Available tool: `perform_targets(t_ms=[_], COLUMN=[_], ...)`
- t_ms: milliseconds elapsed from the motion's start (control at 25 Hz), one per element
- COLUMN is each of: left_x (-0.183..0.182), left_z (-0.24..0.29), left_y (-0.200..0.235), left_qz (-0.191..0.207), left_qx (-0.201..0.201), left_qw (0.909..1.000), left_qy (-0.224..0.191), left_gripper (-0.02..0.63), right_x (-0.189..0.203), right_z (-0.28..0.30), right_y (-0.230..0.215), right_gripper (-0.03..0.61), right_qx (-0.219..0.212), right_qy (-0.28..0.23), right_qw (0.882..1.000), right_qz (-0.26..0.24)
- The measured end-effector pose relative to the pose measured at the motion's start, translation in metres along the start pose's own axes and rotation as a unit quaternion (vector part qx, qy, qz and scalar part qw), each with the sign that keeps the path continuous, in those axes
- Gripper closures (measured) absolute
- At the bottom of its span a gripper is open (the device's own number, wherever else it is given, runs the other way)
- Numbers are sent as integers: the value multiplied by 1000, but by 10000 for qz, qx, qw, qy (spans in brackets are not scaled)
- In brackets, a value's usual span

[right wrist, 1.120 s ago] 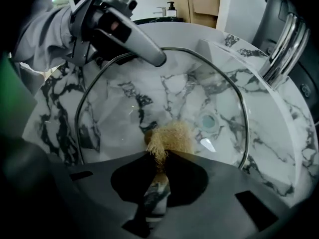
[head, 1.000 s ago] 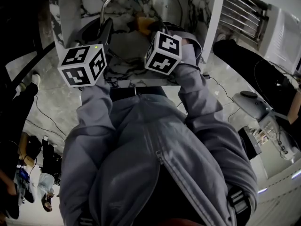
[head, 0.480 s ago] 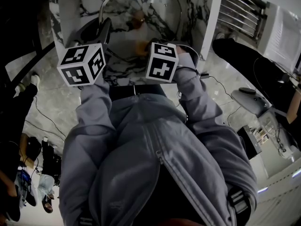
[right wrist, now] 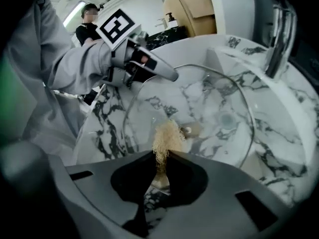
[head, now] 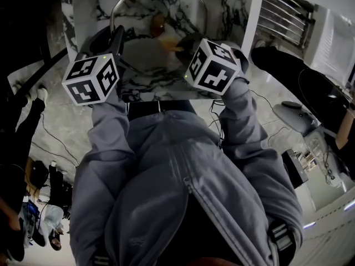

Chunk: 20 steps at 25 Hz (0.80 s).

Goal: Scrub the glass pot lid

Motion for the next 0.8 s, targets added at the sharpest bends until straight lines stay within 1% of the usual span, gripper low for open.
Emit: perform_targets(t_ms=[80,160,280,360,440,560,640,800], left_x=[0,0,0,-1,-1,-2,-2,-5], left_z=[-1,-1,0,0,0,1,2,3], left_y=[1,2,2,2,2,3,4,4], left_qz=[-26,-20,-1,3,5,15,17,25], left_qx=[-31,-48,-57,-63,-68,-71,-79,-87], left_qw=[10000,10000,10000,10000,10000,10000,10000,10000], left_qy=[13,16,17,19,30,41,43,37], left_gripper=[520,520,520,520,520,520,520,520], right_x=[0,0,3,6,10,11,15,19], right_z=[-13,-26,-40,-42,-38,-29,-21,-3], right_y=[-30,-63,-108,-129,-141,-151,-155,-158], right_gripper=[526,526,526,526,526,526,526,526], right_qx=[612,1320,2402,2891,3097,3182,3153,2975], right_qy=[-103,-115,123,375,633,881,1003,1086], right_qw=[9979,9906,9704,9566,9486,9435,9433,9483], right_qz=[200,333,226,23,-128,-266,-255,-218])
Point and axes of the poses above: the fingertips, and each gripper's own axes: z forward along the fingers, y to its left, x out of its underside, the point moved 2 cm from there along -z, backward along the fingers, and after that the axes turned 3 degrees about -z, right-handed, at the moved point
